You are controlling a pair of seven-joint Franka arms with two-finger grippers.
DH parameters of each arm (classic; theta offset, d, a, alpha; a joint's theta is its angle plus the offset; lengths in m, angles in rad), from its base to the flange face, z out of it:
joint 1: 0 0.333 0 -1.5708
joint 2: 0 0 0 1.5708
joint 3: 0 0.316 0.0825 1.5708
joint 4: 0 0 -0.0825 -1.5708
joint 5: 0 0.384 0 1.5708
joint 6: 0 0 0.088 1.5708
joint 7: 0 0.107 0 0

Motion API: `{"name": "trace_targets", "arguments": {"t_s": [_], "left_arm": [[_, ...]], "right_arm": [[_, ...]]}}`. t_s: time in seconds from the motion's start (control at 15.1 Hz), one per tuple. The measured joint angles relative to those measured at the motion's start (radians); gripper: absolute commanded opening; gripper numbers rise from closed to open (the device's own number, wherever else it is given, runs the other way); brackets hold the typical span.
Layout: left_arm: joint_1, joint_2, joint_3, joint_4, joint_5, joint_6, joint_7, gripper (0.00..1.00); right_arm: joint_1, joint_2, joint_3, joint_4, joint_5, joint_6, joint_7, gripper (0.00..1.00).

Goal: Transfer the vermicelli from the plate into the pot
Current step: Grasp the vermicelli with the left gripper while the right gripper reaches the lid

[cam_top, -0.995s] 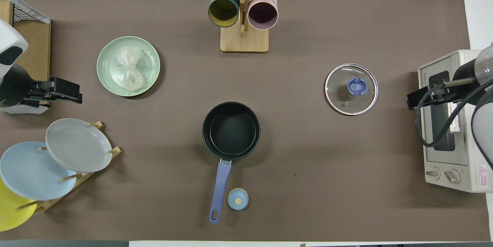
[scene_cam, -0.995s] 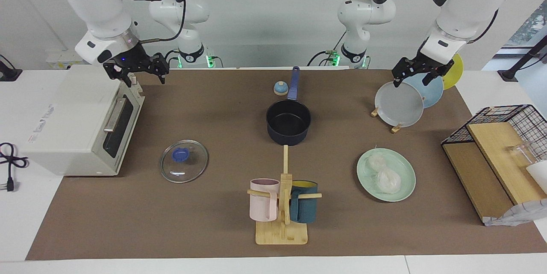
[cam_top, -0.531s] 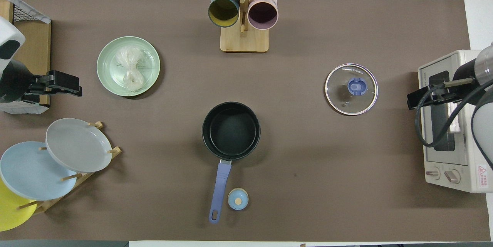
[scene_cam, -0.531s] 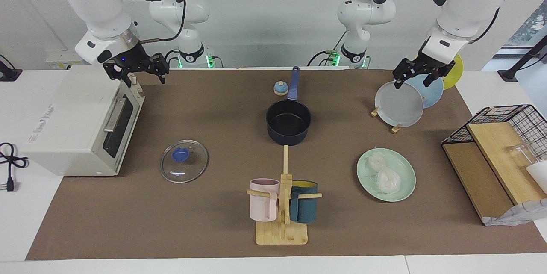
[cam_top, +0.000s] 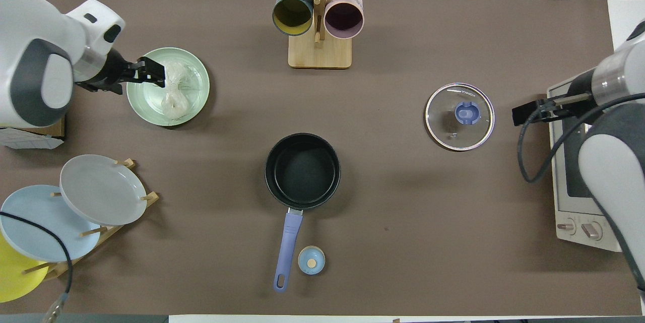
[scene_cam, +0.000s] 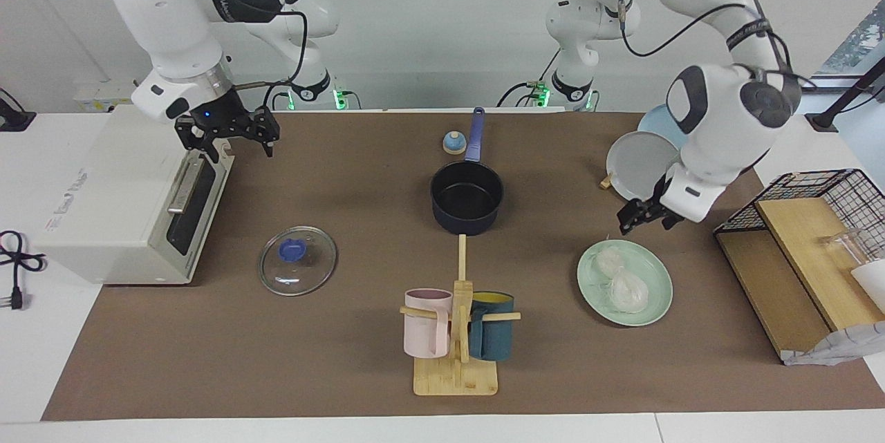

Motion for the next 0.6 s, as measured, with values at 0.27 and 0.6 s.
{"name": "trace_targets", "arguments": {"t_s": [0.27,0.6], "left_arm": [[-0.028,0.12,0.0,0.009,0.046,0.116,-0.003,1.0],[-0.03,0.143,0.003,-0.016,0.063,0.177,-0.011,0.94]], "right_arm": [[0.053,0.11,0.001,-0.042,0.0,0.155,0.043,1.0],[0.04,0.182,-0.003,-0.139,0.0,0.334,0.044,1.0]]}}
